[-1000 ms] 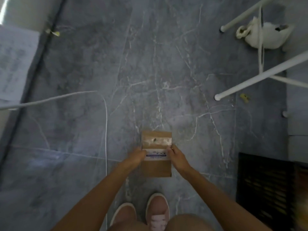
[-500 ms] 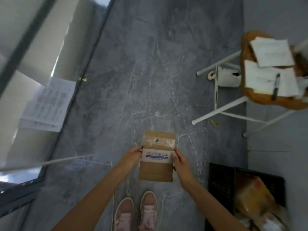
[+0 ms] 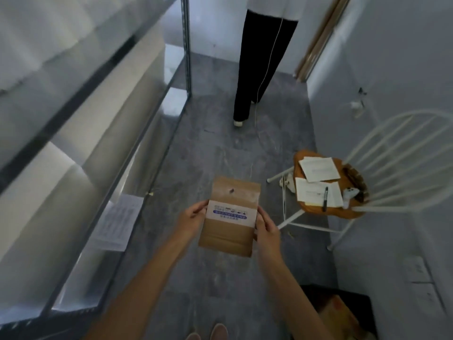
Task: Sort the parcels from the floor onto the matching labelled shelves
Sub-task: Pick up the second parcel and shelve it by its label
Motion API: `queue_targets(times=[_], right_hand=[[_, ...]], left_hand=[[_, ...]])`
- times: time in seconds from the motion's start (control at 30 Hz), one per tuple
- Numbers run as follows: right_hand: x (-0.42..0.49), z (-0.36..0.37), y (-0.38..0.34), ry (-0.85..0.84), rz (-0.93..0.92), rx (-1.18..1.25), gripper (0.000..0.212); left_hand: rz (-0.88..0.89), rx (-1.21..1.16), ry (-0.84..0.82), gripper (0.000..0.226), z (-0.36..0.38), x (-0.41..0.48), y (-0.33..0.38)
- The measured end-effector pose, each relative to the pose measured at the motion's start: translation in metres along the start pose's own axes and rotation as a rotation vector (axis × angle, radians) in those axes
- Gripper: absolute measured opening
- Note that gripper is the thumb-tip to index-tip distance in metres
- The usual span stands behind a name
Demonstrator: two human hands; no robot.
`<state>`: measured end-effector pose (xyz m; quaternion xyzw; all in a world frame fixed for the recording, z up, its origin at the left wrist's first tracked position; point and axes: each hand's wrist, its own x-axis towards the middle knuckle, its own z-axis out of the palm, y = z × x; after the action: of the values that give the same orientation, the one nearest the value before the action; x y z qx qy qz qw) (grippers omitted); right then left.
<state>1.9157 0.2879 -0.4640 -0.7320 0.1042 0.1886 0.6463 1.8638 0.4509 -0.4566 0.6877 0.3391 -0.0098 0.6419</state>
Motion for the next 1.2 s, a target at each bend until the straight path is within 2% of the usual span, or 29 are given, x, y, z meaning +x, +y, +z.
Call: queue_targets(times=[0.17,0.37,0.57,0.7,0.83,0.93,1.1,1.2], right_hand=[[-0.044,0.004,-0.126,-0.039,-0.214,-0.001,0.035],[-0.095,0.015,-0.257,-0.075,-0.357,0.028,0.035],[-0.138,0.039,-0.331,-0.154,-0.499,0.088,0.033],[-0.167,0.049,-0.352,-0.291,-0.507,0.124,0.035],[-0.197,0.06,-0.359,-0.413,-0.583,0.102,0.035],[-0.227,0.072,-0.357,-0.506,-0.605,0.106,0.032],[-0.282,0.088,-0.34,-0.701,-0.696,0.07,0.034],[-0.32,0.098,-0.327,-0.813,-0.692,0.051,0.034]], left_hand=[[0.18,-0.045,0.078,0.03,-0.032,-0.048,0.109],[0.308,-0.272,0.119,0.014,-0.067,-0.108,0.21],[0.479,-0.342,0.18,0.027,-0.111,-0.169,0.28],[0.524,-0.283,0.258,0.039,-0.135,-0.207,0.295],[0.544,-0.259,0.321,0.038,-0.152,-0.253,0.289],[0.545,-0.244,0.4,0.043,-0.165,-0.29,0.27],[0.524,-0.322,0.548,0.071,-0.186,-0.354,0.224],[0.493,-0.37,0.656,0.075,-0.196,-0.397,0.199]])
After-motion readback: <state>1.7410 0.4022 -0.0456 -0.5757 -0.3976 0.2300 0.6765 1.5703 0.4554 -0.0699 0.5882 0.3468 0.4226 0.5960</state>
